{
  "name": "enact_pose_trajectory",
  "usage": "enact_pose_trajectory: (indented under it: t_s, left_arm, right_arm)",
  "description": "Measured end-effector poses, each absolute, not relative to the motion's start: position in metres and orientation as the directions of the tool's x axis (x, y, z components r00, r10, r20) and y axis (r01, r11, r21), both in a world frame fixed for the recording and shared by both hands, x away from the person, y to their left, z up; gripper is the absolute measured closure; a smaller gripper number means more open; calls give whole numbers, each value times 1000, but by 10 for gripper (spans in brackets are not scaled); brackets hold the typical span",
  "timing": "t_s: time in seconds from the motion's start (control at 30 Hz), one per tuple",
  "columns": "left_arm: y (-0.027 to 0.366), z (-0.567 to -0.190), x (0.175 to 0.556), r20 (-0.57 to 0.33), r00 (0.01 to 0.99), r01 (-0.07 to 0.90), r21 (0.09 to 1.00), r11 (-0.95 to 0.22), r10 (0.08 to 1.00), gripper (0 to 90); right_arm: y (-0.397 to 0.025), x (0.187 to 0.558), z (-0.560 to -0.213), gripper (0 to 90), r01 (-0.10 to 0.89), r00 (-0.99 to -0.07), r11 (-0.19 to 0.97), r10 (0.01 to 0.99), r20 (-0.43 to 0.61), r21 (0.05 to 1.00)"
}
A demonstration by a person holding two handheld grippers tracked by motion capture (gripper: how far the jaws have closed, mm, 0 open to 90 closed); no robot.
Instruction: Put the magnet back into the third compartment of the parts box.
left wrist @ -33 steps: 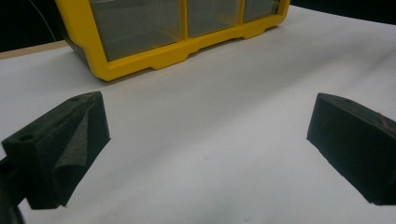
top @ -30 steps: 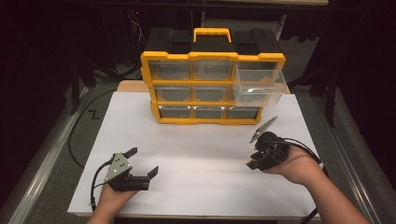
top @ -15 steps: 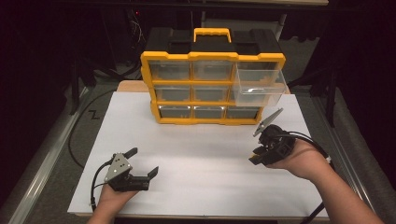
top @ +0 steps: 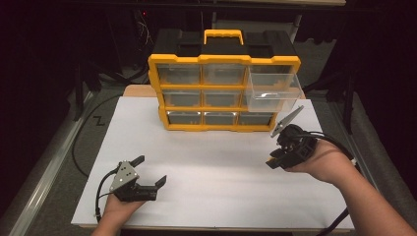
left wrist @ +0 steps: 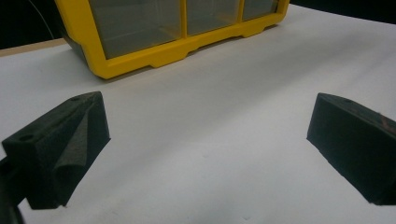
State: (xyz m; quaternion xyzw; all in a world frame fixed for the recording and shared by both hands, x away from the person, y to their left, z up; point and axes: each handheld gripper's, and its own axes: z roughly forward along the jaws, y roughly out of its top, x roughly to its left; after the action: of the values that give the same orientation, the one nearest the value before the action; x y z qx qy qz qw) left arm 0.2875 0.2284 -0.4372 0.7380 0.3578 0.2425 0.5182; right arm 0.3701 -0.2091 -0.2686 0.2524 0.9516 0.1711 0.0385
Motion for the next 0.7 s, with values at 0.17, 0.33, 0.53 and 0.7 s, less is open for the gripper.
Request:
enact_pose_trajectory:
  t_s: [0.17, 0.33, 0.53, 0.7]
  left_arm:
    - [229, -437, 288, -13, 625, 274, 940, -205, 780, 2]
    - [228, -437, 287, -10, 630, 275, 938, -211, 777, 3]
    - [229, -437, 287, -15, 627, 275, 940, -203, 779, 3]
    - [228, -437, 287, -10, 631, 273, 939, -210, 775, 2]
  right_arm:
    - [-208, 373, -262, 652, 483, -860, 807, 510, 13, 340]
    - [-207, 374, -252, 652, 463, -870, 819, 492, 0, 339]
    - [-205, 376, -241, 652, 453, -876, 826, 483, -5, 336]
    - [-205, 377, -234, 652, 441, -882, 831, 472, -10, 339]
